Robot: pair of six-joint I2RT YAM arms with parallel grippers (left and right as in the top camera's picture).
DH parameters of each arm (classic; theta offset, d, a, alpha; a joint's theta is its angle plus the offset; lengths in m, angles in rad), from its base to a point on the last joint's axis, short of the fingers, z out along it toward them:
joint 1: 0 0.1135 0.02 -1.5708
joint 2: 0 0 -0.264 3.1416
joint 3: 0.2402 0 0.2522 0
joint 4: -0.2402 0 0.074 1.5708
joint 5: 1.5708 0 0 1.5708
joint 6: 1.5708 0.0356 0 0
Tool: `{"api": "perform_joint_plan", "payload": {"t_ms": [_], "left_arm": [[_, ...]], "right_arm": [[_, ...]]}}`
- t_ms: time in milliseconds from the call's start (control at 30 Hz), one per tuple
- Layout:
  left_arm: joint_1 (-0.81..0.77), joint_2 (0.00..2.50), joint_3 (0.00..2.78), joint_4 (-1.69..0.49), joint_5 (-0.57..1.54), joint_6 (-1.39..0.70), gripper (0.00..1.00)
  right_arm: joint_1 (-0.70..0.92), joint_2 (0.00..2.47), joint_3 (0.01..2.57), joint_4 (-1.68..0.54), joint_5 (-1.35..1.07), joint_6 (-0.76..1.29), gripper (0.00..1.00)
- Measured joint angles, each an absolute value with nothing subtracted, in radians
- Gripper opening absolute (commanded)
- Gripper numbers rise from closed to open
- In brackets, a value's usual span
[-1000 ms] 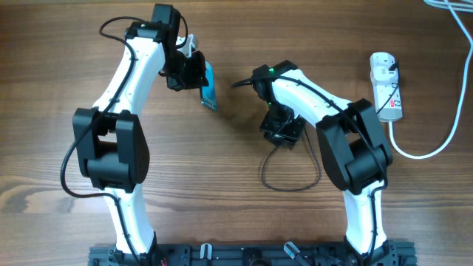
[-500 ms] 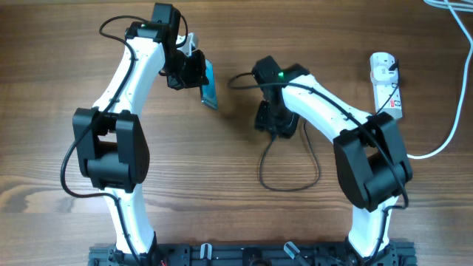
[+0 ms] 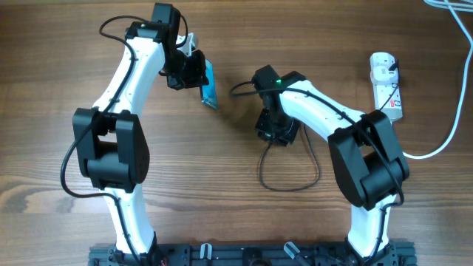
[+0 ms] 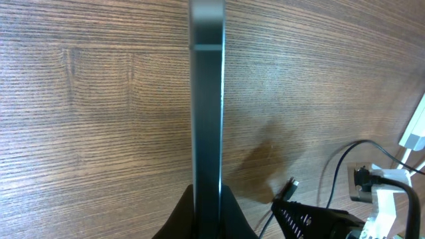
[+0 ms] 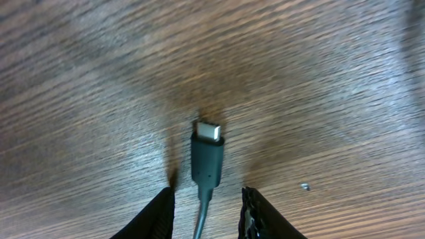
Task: Plug charger to phone and switch on socket
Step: 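Grasp the USB-C plug with the right gripper and lift it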
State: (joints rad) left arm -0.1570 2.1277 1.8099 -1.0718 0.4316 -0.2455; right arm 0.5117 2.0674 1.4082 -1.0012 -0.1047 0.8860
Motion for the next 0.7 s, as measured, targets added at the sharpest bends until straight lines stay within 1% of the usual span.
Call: {"api": "perform_joint_plan", "payload": {"t_ms": [367, 433, 467, 533, 700], "left_arm": [[-0.157, 2.127, 1.810, -1.072, 0.432, -0.245, 0.04], [-0.157, 2.128, 1.810, -1.072, 0.432, -0.245, 0.04], [-0.157, 2.128, 1.810, -1.072, 0.432, -0.245, 0.04], [-0.157, 2.128, 1.810, -1.072, 0.432, -0.245, 0.04], [-0.157, 2.128, 1.810, -1.072, 0.432, -0.245, 0.04]], "right_arm": [[0.519, 2.078, 1.408, -0.989, -0.104, 0.889, 0.35], [0.519, 2.078, 1.409, -0.984, -0.104, 0.889, 0.31], [0.519, 2.078, 1.408, -0.981, -0.105, 0.889, 0.25], [0.519, 2.080, 1.409, -0.979, -0.105, 0.889, 0.21], [0.519, 2.080, 1.409, -0.979, -0.105, 0.889, 0.21]]}}
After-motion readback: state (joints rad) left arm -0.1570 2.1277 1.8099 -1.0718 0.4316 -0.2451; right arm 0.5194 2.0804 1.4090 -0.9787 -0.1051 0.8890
